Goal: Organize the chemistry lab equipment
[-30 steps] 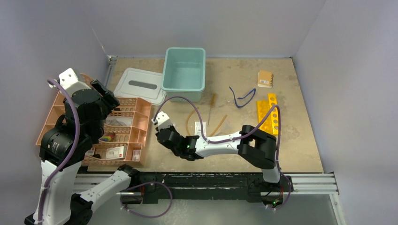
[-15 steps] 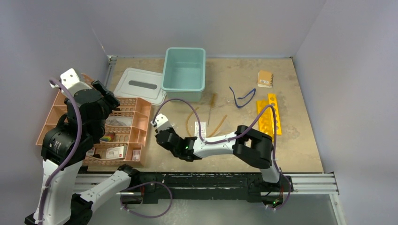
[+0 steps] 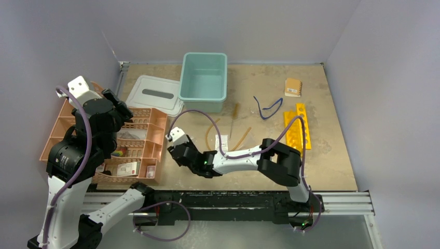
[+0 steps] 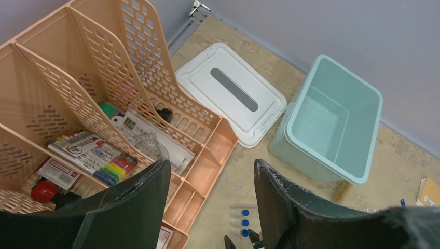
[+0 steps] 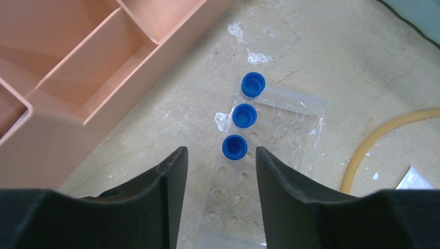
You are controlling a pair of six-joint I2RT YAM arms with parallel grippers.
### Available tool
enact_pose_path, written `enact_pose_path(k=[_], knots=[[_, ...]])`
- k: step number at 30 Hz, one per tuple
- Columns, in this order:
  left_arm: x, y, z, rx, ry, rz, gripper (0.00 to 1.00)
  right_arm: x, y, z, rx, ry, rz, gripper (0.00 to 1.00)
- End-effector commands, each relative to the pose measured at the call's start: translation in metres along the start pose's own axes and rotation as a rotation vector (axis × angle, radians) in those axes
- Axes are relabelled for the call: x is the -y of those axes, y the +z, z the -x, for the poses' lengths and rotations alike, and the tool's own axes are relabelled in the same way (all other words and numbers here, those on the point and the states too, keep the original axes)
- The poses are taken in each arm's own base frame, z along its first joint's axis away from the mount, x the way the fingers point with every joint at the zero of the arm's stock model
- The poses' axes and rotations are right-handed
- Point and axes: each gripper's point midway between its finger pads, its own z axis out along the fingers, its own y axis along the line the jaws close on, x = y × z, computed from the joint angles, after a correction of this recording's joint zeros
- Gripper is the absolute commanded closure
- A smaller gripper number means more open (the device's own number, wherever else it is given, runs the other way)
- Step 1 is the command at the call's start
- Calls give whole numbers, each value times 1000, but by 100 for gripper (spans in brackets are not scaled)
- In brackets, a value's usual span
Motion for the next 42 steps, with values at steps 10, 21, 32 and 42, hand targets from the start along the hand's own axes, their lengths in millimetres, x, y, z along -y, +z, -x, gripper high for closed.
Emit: enact_pose_path(k=[10, 21, 32, 42], knots=[[-3, -5, 10, 37, -39, -7, 40, 10, -41, 83, -1, 180, -8, 31], [-3, -11, 11, 33, -49, -44, 40, 22, -52, 83, -91, 225, 59, 32], [9, -11, -12, -30, -57, -128, 39, 100, -108, 132, -93, 397, -1, 32], [81, 18, -68, -150, -91, -370, 37, 204, -148, 98, -174, 498, -139, 40]])
